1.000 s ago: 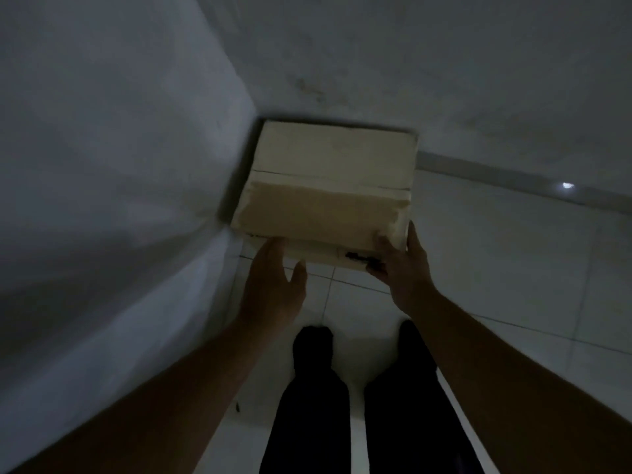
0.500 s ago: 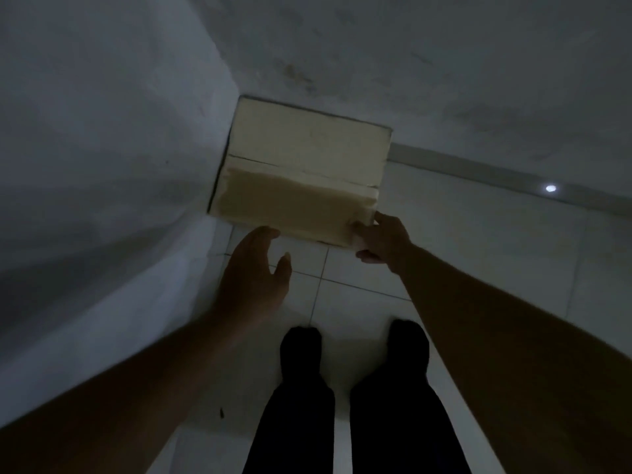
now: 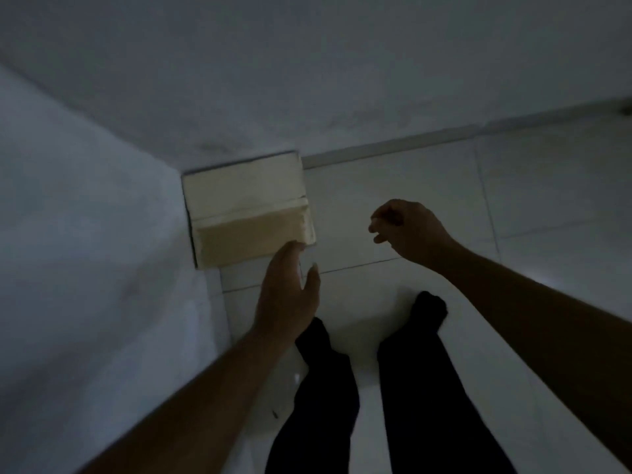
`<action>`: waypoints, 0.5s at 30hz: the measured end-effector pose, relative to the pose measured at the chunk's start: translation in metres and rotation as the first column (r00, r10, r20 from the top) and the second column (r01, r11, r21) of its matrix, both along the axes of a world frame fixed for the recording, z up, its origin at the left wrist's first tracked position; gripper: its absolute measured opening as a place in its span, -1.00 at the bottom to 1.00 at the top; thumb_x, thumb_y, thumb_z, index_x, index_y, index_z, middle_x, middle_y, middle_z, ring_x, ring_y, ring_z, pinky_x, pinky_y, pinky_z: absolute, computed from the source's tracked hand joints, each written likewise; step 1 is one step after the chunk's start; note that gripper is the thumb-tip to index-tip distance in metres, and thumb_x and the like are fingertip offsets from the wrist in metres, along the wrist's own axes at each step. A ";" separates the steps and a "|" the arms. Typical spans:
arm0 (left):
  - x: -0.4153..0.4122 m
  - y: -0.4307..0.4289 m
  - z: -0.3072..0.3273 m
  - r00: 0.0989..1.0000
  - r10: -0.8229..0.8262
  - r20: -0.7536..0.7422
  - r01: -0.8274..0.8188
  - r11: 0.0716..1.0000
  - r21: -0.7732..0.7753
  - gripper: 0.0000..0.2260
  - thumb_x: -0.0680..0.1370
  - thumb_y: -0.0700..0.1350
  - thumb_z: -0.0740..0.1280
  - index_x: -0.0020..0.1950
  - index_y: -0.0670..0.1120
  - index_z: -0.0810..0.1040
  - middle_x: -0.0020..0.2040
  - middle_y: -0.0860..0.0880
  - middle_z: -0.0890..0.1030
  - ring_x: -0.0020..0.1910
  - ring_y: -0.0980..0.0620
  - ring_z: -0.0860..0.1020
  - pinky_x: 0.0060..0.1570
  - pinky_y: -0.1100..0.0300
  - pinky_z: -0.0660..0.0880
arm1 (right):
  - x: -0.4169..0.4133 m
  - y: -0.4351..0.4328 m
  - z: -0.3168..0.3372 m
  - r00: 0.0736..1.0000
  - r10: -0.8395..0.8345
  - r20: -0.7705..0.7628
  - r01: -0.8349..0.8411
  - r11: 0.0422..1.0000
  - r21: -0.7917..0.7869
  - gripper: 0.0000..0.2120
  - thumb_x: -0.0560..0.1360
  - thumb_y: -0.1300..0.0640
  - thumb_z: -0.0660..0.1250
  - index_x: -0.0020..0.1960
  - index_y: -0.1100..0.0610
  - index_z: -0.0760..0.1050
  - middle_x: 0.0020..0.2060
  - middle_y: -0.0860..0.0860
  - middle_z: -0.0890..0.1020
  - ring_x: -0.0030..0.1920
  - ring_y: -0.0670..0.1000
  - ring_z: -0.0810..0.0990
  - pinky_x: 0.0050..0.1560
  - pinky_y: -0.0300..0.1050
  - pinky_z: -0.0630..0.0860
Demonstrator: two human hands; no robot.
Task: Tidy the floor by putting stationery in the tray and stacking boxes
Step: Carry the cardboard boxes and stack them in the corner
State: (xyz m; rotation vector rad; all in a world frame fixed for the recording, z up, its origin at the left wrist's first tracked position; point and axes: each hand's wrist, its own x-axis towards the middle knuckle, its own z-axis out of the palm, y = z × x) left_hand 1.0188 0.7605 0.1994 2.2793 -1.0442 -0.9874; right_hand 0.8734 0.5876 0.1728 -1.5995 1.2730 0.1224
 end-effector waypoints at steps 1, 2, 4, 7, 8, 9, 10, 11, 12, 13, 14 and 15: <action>-0.011 -0.006 0.011 0.998 -0.063 -0.007 0.062 0.998 -0.023 -0.62 0.58 -0.10 0.25 0.38 -0.15 0.36 0.38 -0.11 0.43 0.38 -0.03 0.36 0.32 0.29 0.21 | -0.017 0.004 0.016 0.999 -0.051 0.015 0.051 0.998 -0.023 -0.94 0.56 0.08 0.30 -0.09 -0.03 0.51 -0.14 -0.09 0.67 -0.22 -0.23 0.65 -0.34 -0.33 0.51; -0.022 -0.012 0.019 0.994 -0.108 -0.015 0.107 0.993 -0.045 -0.62 0.58 -0.09 0.25 0.38 -0.15 0.36 0.37 -0.10 0.43 0.37 -0.02 0.37 0.33 0.28 0.23 | -0.032 0.006 0.026 0.995 -0.099 0.027 0.101 0.994 -0.042 -0.94 0.55 0.08 0.30 -0.09 -0.05 0.50 -0.14 -0.09 0.67 -0.21 -0.21 0.65 -0.30 -0.33 0.50; -0.044 -0.025 0.032 0.984 -0.179 -0.015 0.178 0.982 -0.066 -0.63 0.58 -0.05 0.24 0.38 -0.11 0.37 0.38 -0.05 0.43 0.37 0.02 0.37 0.36 0.21 0.29 | -0.065 0.013 0.045 0.980 -0.197 0.035 0.199 0.977 -0.080 -0.98 0.54 0.06 0.31 -0.04 -0.05 0.50 -0.12 -0.08 0.66 -0.16 -0.16 0.64 -0.27 -0.34 0.48; -0.079 -0.044 0.044 0.963 -0.267 -0.023 0.264 0.961 -0.087 -0.63 0.58 -0.02 0.24 0.37 -0.07 0.37 0.37 -0.02 0.43 0.36 0.05 0.38 0.35 0.16 0.34 | -0.118 0.024 0.065 0.943 -0.328 0.046 0.331 0.929 -0.162 -0.93 0.55 0.02 0.31 0.02 -0.06 0.50 -0.18 -0.14 0.61 -0.24 -0.27 0.56 -0.42 -0.51 0.38; -0.095 -0.050 0.047 0.954 -0.299 -0.027 0.296 0.951 -0.089 -0.63 0.58 -0.02 0.24 0.37 -0.07 0.37 0.38 -0.01 0.43 0.37 0.06 0.37 0.35 0.19 0.32 | -0.139 0.029 0.070 0.929 -0.365 0.057 0.369 0.909 -0.191 -0.91 0.55 0.03 0.31 0.05 -0.03 0.50 -0.19 -0.15 0.59 -0.25 -0.28 0.54 -0.41 -0.55 0.37; -0.107 -0.054 0.049 0.944 -0.330 -0.018 0.327 0.940 -0.096 -0.63 0.58 -0.01 0.24 0.37 -0.08 0.38 0.38 -0.01 0.43 0.37 0.07 0.36 0.34 0.24 0.29 | -0.155 0.033 0.073 0.918 -0.390 0.067 0.395 0.893 -0.215 -0.88 0.55 0.04 0.32 0.07 0.00 0.51 -0.18 -0.15 0.58 -0.23 -0.28 0.53 -0.38 -0.60 0.35; -0.121 -0.059 0.051 0.933 -0.361 -0.002 0.359 0.928 -0.103 -0.63 0.58 -0.01 0.25 0.36 -0.09 0.38 0.38 -0.01 0.43 0.38 0.07 0.36 0.32 0.28 0.26 | -0.173 0.037 0.076 0.907 -0.416 0.071 0.421 0.877 -0.231 -0.86 0.55 0.04 0.32 0.09 0.03 0.51 -0.15 -0.14 0.58 -0.20 -0.27 0.53 -0.35 -0.63 0.34; -0.142 -0.063 0.053 0.919 -0.394 0.012 0.393 0.913 -0.106 -0.62 0.58 -0.01 0.25 0.36 -0.10 0.39 0.38 -0.02 0.43 0.37 0.06 0.36 0.31 0.30 0.24 | -0.198 0.043 0.079 0.889 -0.451 0.073 0.455 0.857 -0.244 -0.83 0.55 0.04 0.33 0.11 0.04 0.51 -0.11 -0.12 0.58 -0.15 -0.23 0.54 -0.33 -0.63 0.33; -0.160 -0.068 0.055 0.907 -0.420 0.029 0.420 0.900 -0.112 -0.62 0.57 -0.01 0.26 0.35 -0.11 0.40 0.38 -0.03 0.43 0.37 0.06 0.36 0.31 0.30 0.24 | -0.219 0.047 0.081 0.874 -0.480 0.071 0.481 0.840 -0.251 -0.81 0.54 0.03 0.33 0.13 0.04 0.51 -0.06 -0.10 0.58 -0.09 -0.19 0.54 -0.32 -0.61 0.33; -0.189 -0.072 0.058 0.893 -0.448 0.038 0.450 0.886 -0.113 -0.62 0.57 0.00 0.27 0.35 -0.11 0.40 0.38 -0.03 0.43 0.37 0.05 0.37 0.31 0.30 0.24 | -0.250 0.053 0.085 0.857 -0.513 0.059 0.509 0.822 -0.256 -0.79 0.54 0.01 0.33 0.15 0.04 0.49 0.00 -0.07 0.59 -0.04 -0.17 0.53 -0.29 -0.58 0.32; -0.209 -0.074 0.060 0.883 -0.468 0.040 0.469 0.875 -0.117 -0.61 0.57 0.02 0.26 0.35 -0.09 0.40 0.38 -0.02 0.43 0.38 0.05 0.36 0.31 0.29 0.24 | -0.272 0.058 0.088 0.848 -0.527 0.050 0.520 0.812 -0.263 -0.75 0.54 -0.01 0.32 0.18 0.03 0.48 0.06 -0.04 0.58 0.00 -0.16 0.51 -0.21 -0.54 0.31; -0.226 -0.074 0.063 0.874 -0.485 0.040 0.486 0.867 -0.112 -0.61 0.57 0.04 0.25 0.35 -0.08 0.40 0.39 -0.01 0.42 0.38 0.06 0.35 0.31 0.28 0.23 | -0.291 0.063 0.091 0.843 -0.535 0.043 0.526 0.807 -0.269 -0.72 0.54 -0.03 0.32 0.21 0.04 0.47 0.12 -0.01 0.58 0.05 -0.15 0.49 -0.13 -0.45 0.34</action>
